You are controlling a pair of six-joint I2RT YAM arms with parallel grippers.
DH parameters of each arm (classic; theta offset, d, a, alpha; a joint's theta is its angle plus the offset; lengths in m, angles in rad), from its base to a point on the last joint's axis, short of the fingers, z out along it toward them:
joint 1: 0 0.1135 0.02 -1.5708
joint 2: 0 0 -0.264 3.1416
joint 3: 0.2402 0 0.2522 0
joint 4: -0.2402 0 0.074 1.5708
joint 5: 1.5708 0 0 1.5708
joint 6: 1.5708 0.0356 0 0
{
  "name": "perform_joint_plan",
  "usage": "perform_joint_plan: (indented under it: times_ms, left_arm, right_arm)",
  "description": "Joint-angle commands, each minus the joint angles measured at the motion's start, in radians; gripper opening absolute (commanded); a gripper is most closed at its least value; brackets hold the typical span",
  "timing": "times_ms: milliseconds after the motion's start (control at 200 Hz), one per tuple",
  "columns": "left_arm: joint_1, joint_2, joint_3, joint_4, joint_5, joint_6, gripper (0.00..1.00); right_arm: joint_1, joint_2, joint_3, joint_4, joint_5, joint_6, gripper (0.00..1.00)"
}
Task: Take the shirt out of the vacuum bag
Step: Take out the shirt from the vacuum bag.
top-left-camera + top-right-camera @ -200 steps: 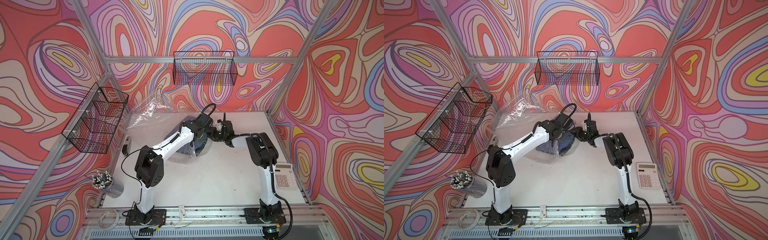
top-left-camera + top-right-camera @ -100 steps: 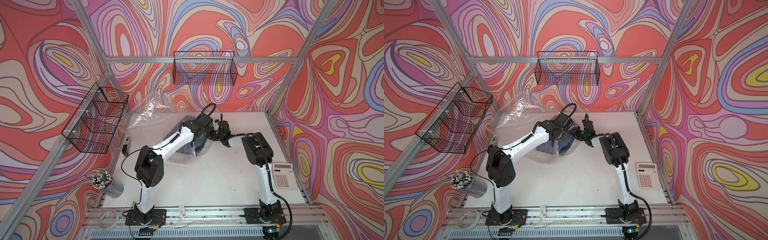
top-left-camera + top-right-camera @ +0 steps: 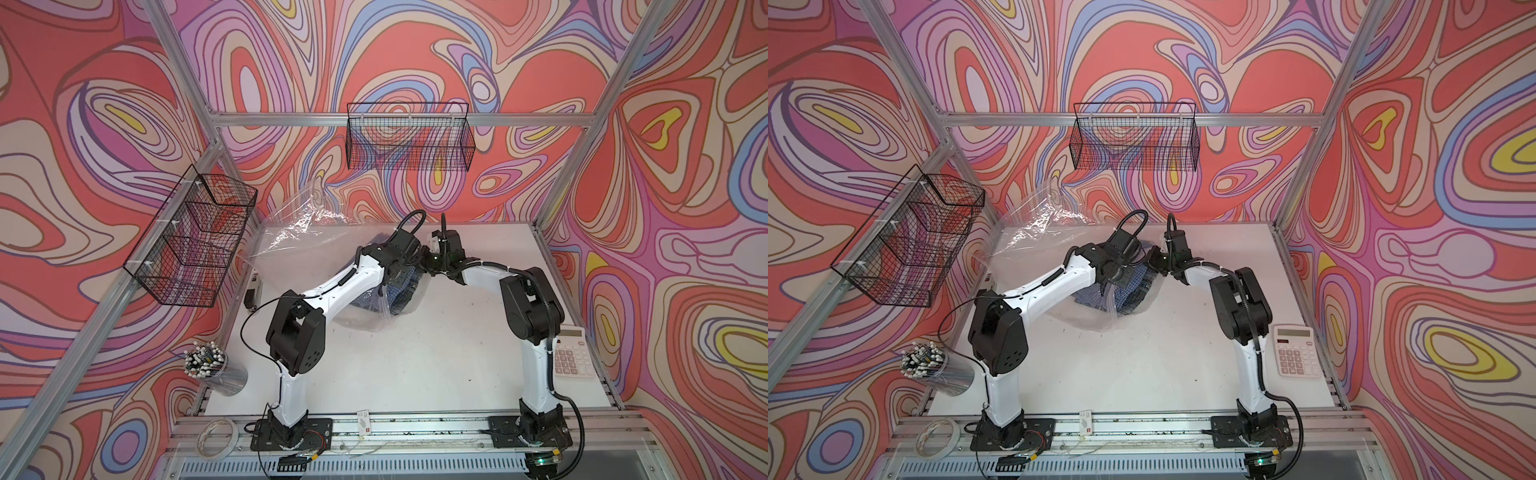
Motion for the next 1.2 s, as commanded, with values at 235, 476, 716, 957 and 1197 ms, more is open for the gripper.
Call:
perform_joint_plan:
  times_ms: [235,476,716,957,1197]
  left_arm:
    - [0.02,-0.02,-0.011,0.023,0.02,-0.011,0.0]
    - [0.029,-0.033,-0.028,0.023,0.02,-0.007,0.0]
    - [0.029,-0.025,-0.005,0.012,0.025,-0.001,0.0]
    - [0.031,-0.013,0.001,0.016,0.046,-0.007,0.0]
    - [0.031,-0.019,0.0,0.003,0.04,-0.008,0.0]
  right_arm:
    - [0.0,-0.012,0.009,-0.152,0.058,-0.079,0.34]
    - [-0.001,-0.012,0.008,-0.171,0.082,-0.089,0.42]
    - [0.001,-0.01,0.059,-0.227,0.108,-0.109,0.39]
    - [0.001,-0.039,0.032,-0.216,0.137,-0.121,0.54]
    - [0.004,0.012,-0.022,-0.045,0.064,-0.033,0.51]
